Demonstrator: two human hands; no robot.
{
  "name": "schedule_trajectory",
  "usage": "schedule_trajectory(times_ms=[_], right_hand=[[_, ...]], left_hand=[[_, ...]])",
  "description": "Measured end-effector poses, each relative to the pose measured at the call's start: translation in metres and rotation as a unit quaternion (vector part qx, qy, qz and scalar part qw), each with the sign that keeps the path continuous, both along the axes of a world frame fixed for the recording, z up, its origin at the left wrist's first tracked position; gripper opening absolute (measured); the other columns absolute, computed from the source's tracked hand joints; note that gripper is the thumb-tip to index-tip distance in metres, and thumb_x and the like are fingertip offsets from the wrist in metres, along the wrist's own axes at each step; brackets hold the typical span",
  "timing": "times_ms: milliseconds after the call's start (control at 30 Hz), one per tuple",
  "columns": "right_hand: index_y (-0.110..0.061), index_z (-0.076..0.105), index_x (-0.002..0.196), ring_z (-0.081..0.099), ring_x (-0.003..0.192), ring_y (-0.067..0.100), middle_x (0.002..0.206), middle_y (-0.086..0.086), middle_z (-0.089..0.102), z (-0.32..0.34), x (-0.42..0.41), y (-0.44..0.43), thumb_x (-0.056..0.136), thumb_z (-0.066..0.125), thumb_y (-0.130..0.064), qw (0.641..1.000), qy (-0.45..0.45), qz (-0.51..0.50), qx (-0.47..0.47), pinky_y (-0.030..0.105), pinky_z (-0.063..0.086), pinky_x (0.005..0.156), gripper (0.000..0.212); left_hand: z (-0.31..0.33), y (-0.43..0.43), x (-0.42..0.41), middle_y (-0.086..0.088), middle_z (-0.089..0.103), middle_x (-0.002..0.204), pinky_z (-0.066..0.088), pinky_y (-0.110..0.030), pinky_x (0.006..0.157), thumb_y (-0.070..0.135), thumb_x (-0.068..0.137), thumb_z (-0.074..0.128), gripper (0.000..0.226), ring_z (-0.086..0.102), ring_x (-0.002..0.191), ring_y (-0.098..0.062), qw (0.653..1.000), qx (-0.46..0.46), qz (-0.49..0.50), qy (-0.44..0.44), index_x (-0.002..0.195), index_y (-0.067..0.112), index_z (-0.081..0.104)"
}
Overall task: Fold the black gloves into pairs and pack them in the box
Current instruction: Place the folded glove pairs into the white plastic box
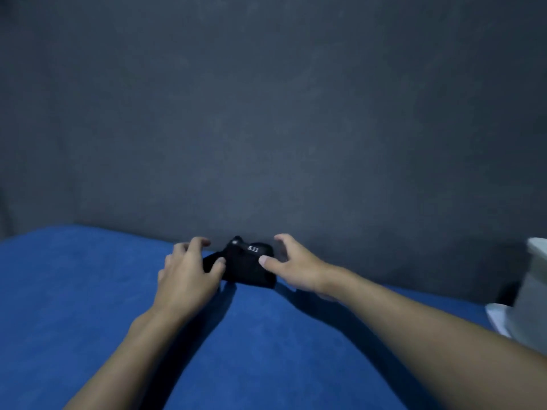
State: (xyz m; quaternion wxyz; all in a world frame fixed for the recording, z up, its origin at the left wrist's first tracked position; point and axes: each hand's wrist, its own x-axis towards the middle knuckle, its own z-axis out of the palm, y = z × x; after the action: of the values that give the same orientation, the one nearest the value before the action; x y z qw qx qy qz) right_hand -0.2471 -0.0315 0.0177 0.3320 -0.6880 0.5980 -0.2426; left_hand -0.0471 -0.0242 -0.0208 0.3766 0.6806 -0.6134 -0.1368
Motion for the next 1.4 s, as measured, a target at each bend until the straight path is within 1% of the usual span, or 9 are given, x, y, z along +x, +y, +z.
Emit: schedule_trajectory(times_ms=[133, 200, 300, 433, 533, 733, 1000, 1233, 1400], right_hand=[[-0.034, 0.028, 0.146, 0.050, 0.123, 0.015, 0.140, -0.005, 0.049, -0.015, 0.016, -0.020, 0.080, 0.063, -0.059, 0.999, -0.009, -0.037, 0.007, 0.036, 0.038, 0.108, 0.078], [-0.055, 0.044, 0.117, 0.055, 0.121, 0.018, 0.125, -0.013, 0.060, -0.031, 0.017, -0.034, 0.060, 0.059, -0.076, 0.998, 0.014, -0.054, -0.008, 0.046, 0.035, 0.111, 0.062], [-0.051, 0.050, 0.096, 0.061, 0.109, 0.015, 0.105, -0.016, 0.066, -0.042, 0.015, -0.045, 0.050, 0.059, -0.076, 0.998, 0.006, -0.054, -0.020, 0.045, 0.042, 0.104, 0.053], [-0.035, 0.056, 0.101, 0.063, 0.097, 0.012, 0.100, -0.009, 0.066, -0.025, 0.018, -0.028, 0.060, 0.077, -0.049, 0.999, -0.024, -0.031, -0.028, 0.040, 0.051, 0.095, 0.048], [-0.021, 0.055, 0.115, 0.062, 0.094, 0.013, 0.107, 0.001, 0.063, -0.019, 0.014, -0.019, 0.076, 0.080, -0.017, 0.999, -0.038, 0.001, -0.014, 0.029, 0.056, 0.083, 0.046], [-0.021, 0.053, 0.119, 0.059, 0.085, 0.010, 0.109, 0.001, 0.061, -0.006, -0.004, 0.002, 0.079, 0.078, -0.013, 0.997, -0.058, 0.013, -0.039, 0.013, 0.048, 0.056, 0.048], [-0.026, 0.050, 0.125, 0.064, 0.102, 0.010, 0.116, -0.005, 0.062, 0.052, -0.056, 0.058, 0.077, 0.081, -0.018, 0.996, -0.067, 0.024, -0.055, 0.024, 0.055, 0.087, 0.058], [-0.033, 0.041, 0.140, 0.063, 0.113, 0.008, 0.125, -0.002, 0.063, 0.115, -0.131, 0.122, 0.076, 0.079, -0.047, 0.996, -0.048, 0.068, -0.030, 0.032, 0.048, 0.102, 0.075], [-0.028, 0.051, 0.133, 0.065, 0.112, 0.020, 0.119, 0.006, 0.069, 0.146, -0.181, 0.167, 0.092, 0.065, -0.038, 0.989, -0.121, 0.007, -0.085, 0.039, 0.049, 0.099, 0.045]], left_hand=[[-0.008, -0.009, 0.004, 0.002, 0.069, 0.114, 0.028, -0.044, 0.105, 0.059, 0.090, 0.052, 0.047, 0.054, 0.121, -0.023, 0.998, 0.046, 0.009, -0.029, 0.128, 0.032, 0.048], [-0.008, -0.010, 0.003, 0.013, 0.069, 0.089, 0.024, -0.046, 0.111, 0.061, 0.089, 0.052, 0.044, 0.056, 0.117, -0.018, 0.999, 0.041, 0.006, -0.023, 0.124, 0.035, 0.049], [-0.004, -0.010, 0.000, 0.022, 0.055, 0.065, 0.021, -0.048, 0.115, 0.060, 0.089, 0.055, 0.039, 0.057, 0.111, -0.014, 0.999, 0.035, -0.008, 0.000, 0.120, 0.035, 0.051], [-0.003, -0.010, -0.003, 0.021, 0.058, 0.067, 0.030, -0.046, 0.111, 0.056, 0.085, 0.064, 0.030, 0.056, 0.088, -0.009, 0.999, 0.019, -0.034, 0.023, 0.107, 0.038, 0.052], [-0.005, -0.012, -0.003, 0.012, 0.068, 0.077, 0.050, -0.036, 0.087, 0.043, 0.079, 0.076, 0.033, 0.065, 0.081, -0.011, 0.993, 0.004, -0.082, 0.084, 0.105, 0.035, 0.057], [0.005, -0.006, -0.017, -0.003, 0.066, 0.095, 0.048, -0.012, 0.060, 0.022, 0.079, 0.081, 0.031, 0.063, 0.075, -0.010, 0.969, -0.025, -0.139, 0.202, 0.103, 0.027, 0.062], [0.052, 0.030, -0.058, -0.002, 0.070, 0.105, 0.049, -0.021, 0.052, 0.015, 0.082, 0.079, 0.031, 0.067, 0.072, -0.016, 0.917, -0.078, -0.199, 0.336, 0.109, 0.022, 0.066], [0.125, 0.071, -0.120, -0.002, 0.070, 0.109, 0.052, -0.020, 0.057, 0.008, 0.078, 0.080, 0.040, 0.070, 0.080, -0.018, 0.897, -0.109, -0.349, 0.248, 0.113, 0.022, 0.065], [0.178, 0.098, -0.179, -0.001, 0.068, 0.109, 0.051, -0.019, 0.060, 0.009, 0.072, 0.080, 0.044, 0.068, 0.073, -0.010, 0.860, -0.118, -0.456, 0.197, 0.112, 0.023, 0.066]])
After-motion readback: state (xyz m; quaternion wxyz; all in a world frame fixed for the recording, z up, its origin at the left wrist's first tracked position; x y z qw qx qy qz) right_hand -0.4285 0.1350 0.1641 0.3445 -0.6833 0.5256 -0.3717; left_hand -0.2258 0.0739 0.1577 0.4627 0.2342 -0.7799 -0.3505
